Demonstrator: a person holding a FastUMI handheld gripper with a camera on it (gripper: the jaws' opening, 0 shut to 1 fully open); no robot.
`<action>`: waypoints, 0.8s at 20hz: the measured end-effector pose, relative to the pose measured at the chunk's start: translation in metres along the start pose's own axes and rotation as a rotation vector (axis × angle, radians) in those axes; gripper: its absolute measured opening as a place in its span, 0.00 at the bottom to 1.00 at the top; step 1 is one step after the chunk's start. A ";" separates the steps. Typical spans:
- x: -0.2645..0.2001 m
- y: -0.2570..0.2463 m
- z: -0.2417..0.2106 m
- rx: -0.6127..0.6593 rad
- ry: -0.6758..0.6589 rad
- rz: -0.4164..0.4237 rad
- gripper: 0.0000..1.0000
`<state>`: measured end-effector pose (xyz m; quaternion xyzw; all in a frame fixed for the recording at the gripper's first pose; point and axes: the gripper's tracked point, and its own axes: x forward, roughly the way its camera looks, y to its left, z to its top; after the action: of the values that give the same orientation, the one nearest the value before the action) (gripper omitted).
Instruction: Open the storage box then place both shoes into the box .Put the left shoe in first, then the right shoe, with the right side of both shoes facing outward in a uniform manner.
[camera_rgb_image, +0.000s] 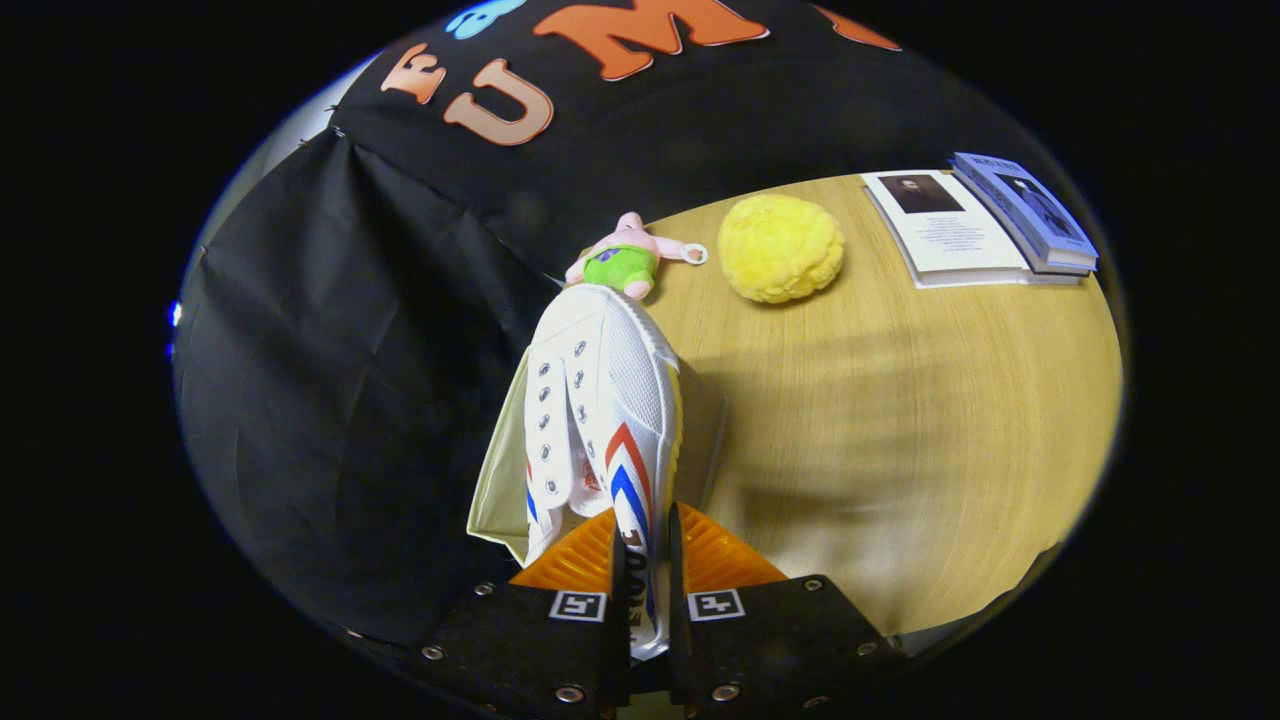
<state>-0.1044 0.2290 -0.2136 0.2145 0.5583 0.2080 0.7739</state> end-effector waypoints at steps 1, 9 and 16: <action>0.006 0.010 0.001 -0.011 0.009 0.008 0.15; 0.058 0.068 -0.003 -0.137 0.099 0.011 0.15; 0.094 0.064 -0.032 -0.172 0.195 -0.161 0.16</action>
<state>-0.1128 0.3371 -0.2593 0.0809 0.6263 0.2123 0.7457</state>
